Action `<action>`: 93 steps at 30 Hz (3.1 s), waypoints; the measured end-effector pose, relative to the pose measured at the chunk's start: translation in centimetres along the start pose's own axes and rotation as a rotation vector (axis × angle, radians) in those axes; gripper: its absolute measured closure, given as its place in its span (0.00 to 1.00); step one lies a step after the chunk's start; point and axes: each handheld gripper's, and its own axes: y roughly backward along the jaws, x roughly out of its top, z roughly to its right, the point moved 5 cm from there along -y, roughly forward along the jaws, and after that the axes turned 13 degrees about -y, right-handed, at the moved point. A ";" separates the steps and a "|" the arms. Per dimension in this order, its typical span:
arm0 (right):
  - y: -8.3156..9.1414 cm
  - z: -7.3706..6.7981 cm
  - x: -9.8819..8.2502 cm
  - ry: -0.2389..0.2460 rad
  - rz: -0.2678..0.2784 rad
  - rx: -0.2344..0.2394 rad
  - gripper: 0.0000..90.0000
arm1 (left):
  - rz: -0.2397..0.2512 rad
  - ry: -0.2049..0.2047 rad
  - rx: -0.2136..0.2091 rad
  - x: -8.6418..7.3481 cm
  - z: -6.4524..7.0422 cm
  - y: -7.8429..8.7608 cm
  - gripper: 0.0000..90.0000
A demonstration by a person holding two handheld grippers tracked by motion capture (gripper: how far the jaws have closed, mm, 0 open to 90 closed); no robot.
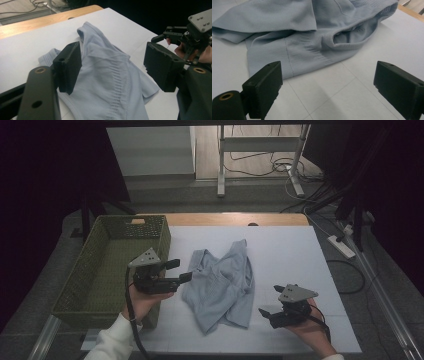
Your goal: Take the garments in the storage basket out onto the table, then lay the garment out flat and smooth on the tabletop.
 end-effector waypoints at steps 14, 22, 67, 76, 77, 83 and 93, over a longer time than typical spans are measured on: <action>0.0 -0.2 0.2 -0.010 0.012 0.007 0.10 | 0.010 0.009 0.009 -0.1 -0.3 0.7 0.34; 0.0 -0.2 0.3 -0.024 0.015 0.011 0.10 | 0.012 0.015 0.003 -0.2 -0.5 0.8 0.34; -4.7 -5.0 0.8 0.015 -0.077 0.087 0.10 | -0.025 0.007 -0.019 -0.8 0.6 0.0 0.34; -6.9 -5.0 1.1 0.015 -0.114 0.068 0.22 | -0.025 0.013 -0.011 -1.0 0.5 0.3 0.34; -7.1 -5.0 1.1 0.014 -0.117 0.067 0.22 | -0.024 0.013 -0.011 -1.0 0.6 0.2 0.34; -7.5 -4.8 1.1 0.001 -0.127 0.061 0.30 | -0.028 0.008 -0.014 -1.0 0.6 0.1 0.33; -8.0 -4.9 0.4 -0.025 -0.215 0.119 0.69 | -0.022 0.012 -0.009 -1.0 0.5 0.3 0.33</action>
